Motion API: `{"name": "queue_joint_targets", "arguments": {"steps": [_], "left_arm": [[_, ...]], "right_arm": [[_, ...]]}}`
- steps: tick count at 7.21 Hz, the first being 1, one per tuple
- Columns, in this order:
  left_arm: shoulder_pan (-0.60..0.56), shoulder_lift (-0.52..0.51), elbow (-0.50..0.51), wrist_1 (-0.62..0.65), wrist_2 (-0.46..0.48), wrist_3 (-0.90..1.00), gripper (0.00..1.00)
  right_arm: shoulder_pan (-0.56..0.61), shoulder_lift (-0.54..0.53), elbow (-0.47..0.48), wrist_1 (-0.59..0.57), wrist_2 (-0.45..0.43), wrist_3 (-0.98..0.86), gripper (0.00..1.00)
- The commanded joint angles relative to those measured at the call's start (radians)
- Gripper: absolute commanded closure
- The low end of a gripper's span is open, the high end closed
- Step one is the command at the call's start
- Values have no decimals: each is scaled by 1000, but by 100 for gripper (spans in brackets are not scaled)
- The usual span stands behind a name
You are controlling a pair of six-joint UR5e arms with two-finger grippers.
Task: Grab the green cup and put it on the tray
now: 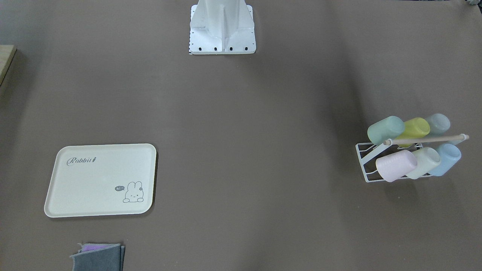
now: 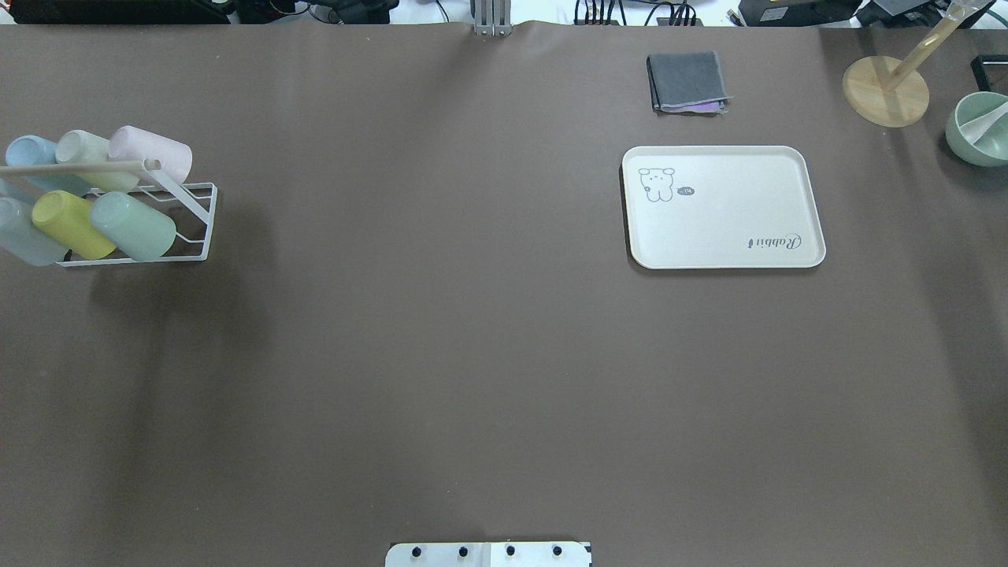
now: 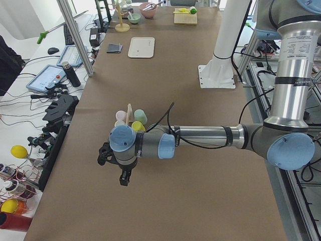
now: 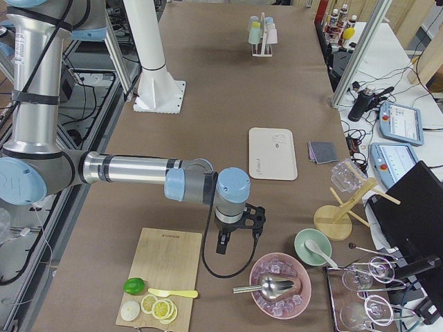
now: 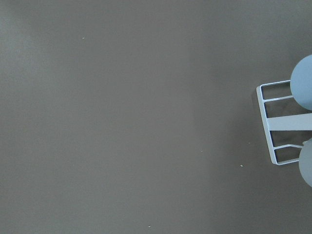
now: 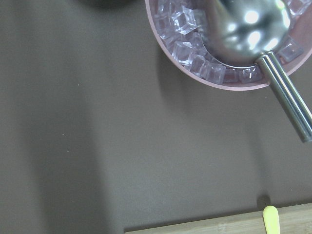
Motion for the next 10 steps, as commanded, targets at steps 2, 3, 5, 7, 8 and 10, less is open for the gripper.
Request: {"name": "queue_joint_targets", "arguments": {"steps": [2, 3, 5, 7, 8, 10], "left_arm": [[0, 15, -20, 11, 7, -2, 2], [0, 15, -17, 11, 8, -3, 2], [2, 14, -23, 11, 8, -3, 2], [0, 26, -49, 11, 10, -3, 2], [2, 26, -49, 13, 15, -3, 2], [3, 28, -39, 11, 18, -1, 2]], "right_arm": [[0, -2, 3, 0, -2, 2, 0], [0, -2, 0, 0, -2, 2, 0], [-2, 24, -34, 5, -38, 3, 0], [-3, 45, -23, 2, -46, 0, 0], [-3, 38, -28, 2, -42, 0, 0], [-20, 36, -34, 2, -43, 0, 0]]}}
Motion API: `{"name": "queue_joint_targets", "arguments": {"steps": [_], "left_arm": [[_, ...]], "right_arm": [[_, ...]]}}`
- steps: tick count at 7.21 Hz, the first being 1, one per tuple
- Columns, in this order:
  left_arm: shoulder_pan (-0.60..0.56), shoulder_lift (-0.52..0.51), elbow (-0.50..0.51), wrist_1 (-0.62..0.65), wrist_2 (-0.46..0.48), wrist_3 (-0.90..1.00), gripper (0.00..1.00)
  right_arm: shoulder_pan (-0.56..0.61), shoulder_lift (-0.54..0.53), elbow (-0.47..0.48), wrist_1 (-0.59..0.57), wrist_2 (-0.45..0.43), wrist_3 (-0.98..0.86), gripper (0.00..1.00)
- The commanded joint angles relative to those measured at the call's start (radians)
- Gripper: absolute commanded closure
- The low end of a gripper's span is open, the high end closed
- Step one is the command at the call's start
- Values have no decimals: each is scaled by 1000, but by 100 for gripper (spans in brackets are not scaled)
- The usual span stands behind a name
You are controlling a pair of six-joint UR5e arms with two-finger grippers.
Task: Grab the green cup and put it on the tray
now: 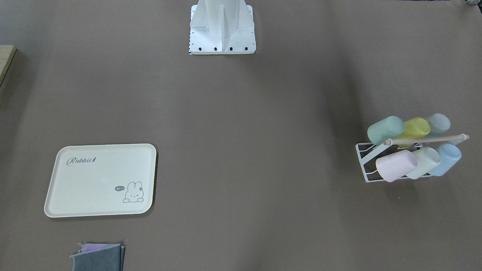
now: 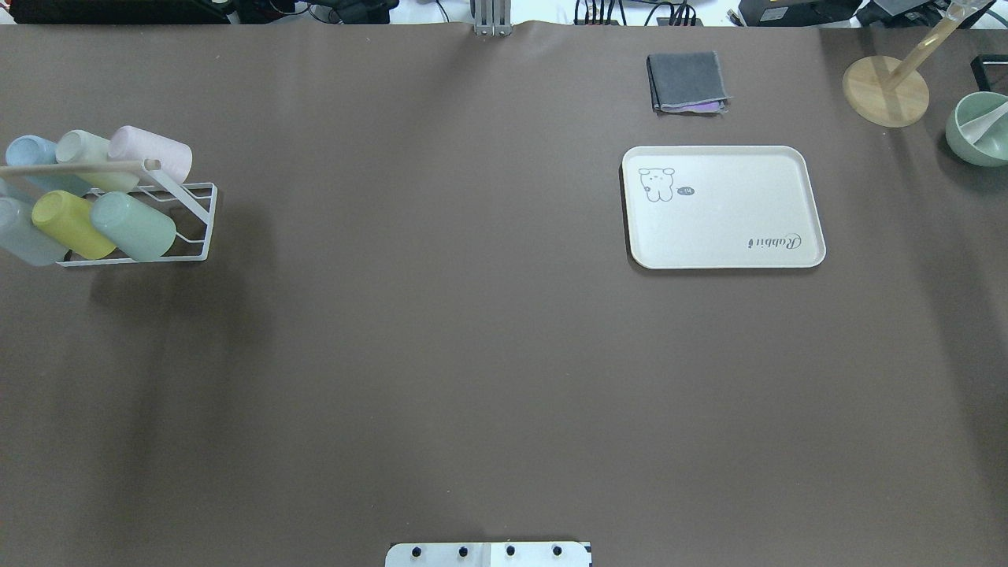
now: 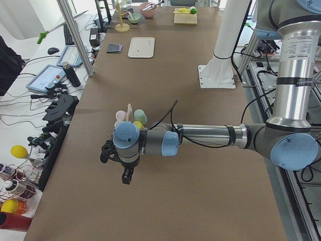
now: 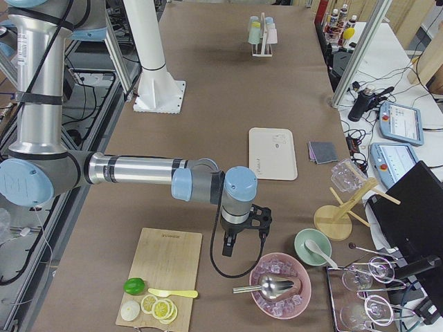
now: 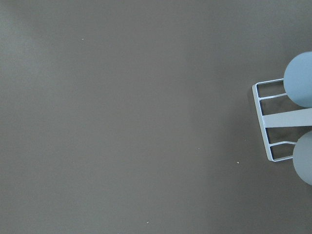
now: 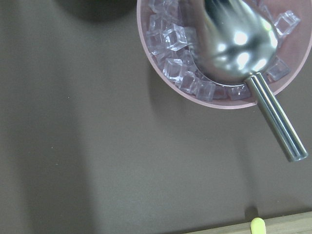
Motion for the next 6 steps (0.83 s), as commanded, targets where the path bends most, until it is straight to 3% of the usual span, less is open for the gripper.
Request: {"name": "queue_joint_targets", "arguments": {"steps": [1, 6], "left_arm": [[1, 2, 5, 0, 3, 1, 2], [1, 1, -2, 0, 15, 1, 2]], "right_arm": [[-16, 0, 1, 0, 3, 3, 0], [-30, 10, 10, 0, 23, 6, 0]]}}
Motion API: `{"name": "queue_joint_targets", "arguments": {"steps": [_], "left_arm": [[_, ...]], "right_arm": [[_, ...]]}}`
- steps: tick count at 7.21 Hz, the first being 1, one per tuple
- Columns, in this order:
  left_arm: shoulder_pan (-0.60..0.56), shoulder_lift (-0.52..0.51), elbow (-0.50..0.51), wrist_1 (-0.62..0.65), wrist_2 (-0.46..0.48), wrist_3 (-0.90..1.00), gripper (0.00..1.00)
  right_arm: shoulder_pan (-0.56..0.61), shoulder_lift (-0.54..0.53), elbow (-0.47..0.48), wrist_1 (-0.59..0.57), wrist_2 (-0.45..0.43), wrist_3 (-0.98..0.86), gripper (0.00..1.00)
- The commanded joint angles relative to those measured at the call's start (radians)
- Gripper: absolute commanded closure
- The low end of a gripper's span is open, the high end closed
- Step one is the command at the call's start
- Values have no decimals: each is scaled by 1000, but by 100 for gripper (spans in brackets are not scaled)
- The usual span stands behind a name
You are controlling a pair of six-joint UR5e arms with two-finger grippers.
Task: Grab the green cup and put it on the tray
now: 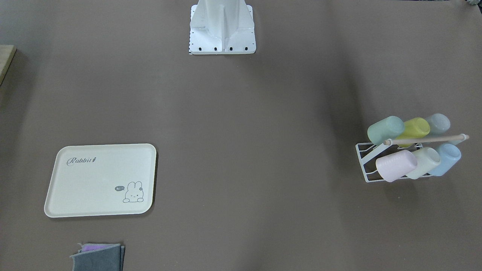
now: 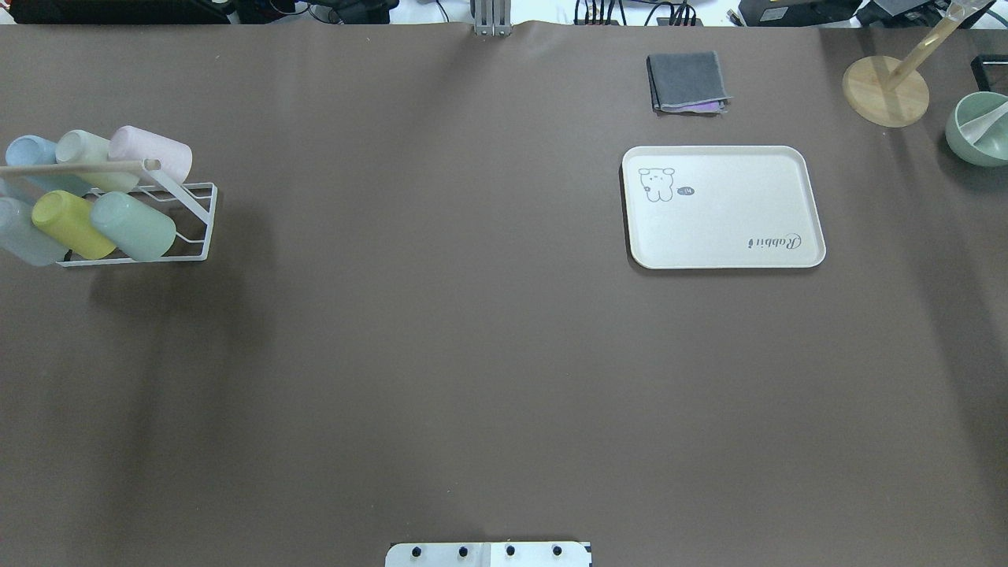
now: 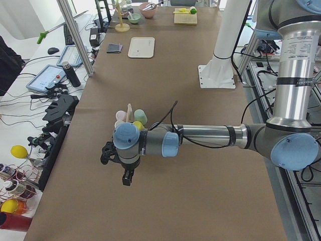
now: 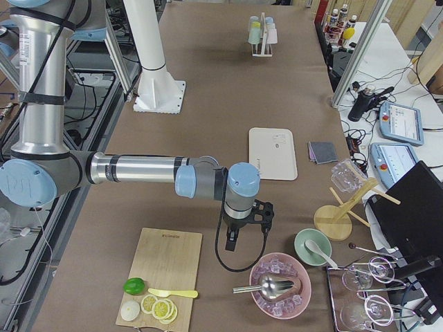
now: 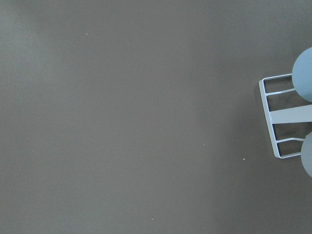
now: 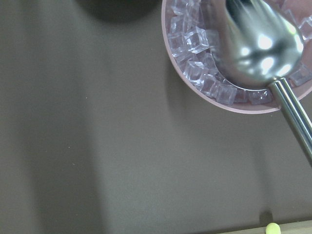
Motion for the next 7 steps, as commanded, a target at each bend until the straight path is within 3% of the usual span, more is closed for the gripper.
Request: {"name": "queue_joint_targets", "arguments": {"steps": [1, 4, 7], "left_arm": [[0, 0, -6, 0, 0, -2, 2], [5, -2, -49, 32, 2, -3, 2], [52, -6, -228, 211, 23, -3, 2]], "right_arm": [[-7, -2, -1, 1, 3, -3, 0], [-101, 12, -8, 77, 88, 17, 0], [-320, 104, -59, 354, 86, 451, 0]]}}
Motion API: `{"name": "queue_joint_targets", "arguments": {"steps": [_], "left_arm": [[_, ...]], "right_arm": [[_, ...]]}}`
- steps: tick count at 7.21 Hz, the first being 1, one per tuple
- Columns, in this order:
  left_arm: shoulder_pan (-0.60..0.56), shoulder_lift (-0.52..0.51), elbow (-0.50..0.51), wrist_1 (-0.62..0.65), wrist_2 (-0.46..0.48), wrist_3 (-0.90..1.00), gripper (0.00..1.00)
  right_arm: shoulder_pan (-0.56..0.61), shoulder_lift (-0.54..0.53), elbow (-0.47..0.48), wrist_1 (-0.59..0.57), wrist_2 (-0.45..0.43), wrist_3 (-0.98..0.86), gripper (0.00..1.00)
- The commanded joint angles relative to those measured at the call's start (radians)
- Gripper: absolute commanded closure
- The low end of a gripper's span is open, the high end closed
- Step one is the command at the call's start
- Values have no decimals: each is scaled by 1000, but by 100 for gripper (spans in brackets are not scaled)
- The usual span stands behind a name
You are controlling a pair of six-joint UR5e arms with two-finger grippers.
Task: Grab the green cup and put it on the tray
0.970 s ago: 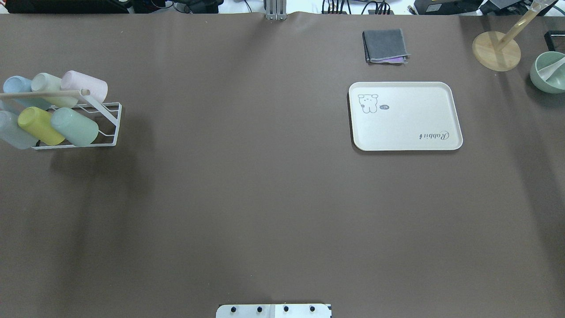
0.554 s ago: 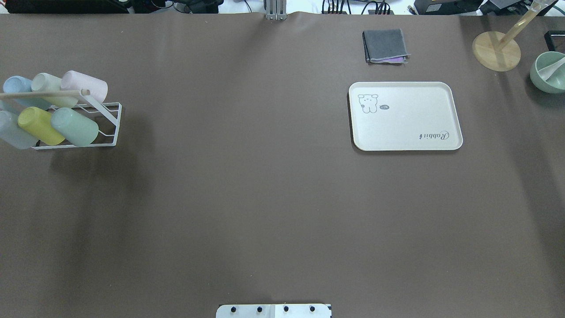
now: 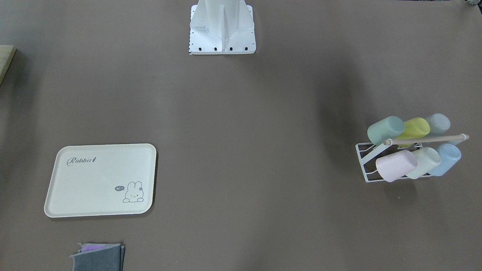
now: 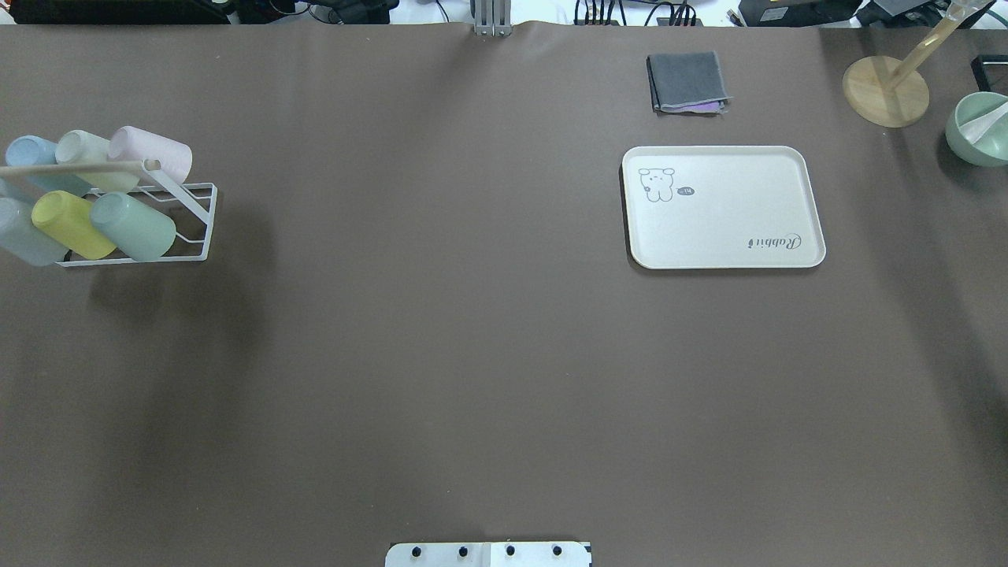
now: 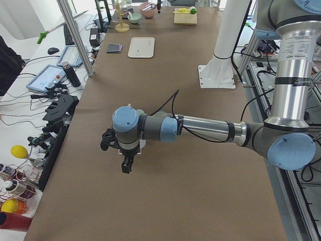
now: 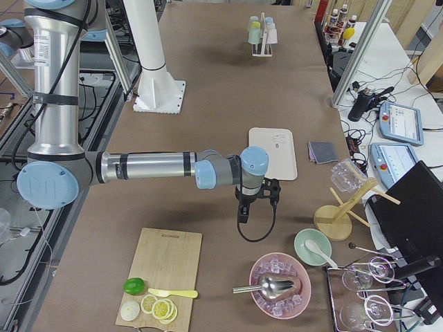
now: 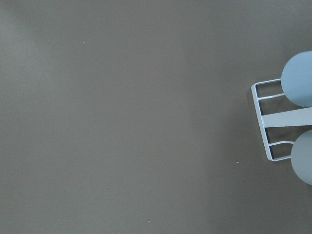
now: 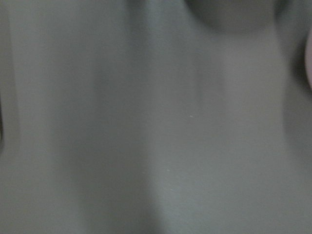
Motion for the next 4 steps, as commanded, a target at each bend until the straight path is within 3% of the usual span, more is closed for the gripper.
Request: {"name": "queue_joint_targets", "arguments": {"steps": [1, 2, 4], "left_arm": [[34, 7, -137, 102, 2, 1, 2], [45, 7, -210, 155, 2, 0, 2], [174, -25, -376, 314, 51, -100, 2]], "right_arm": [[-137, 114, -118, 215, 1, 236, 0], [-166, 157, -195, 320, -2, 295, 0], [-206, 226, -284, 476, -8, 358, 0]]}}
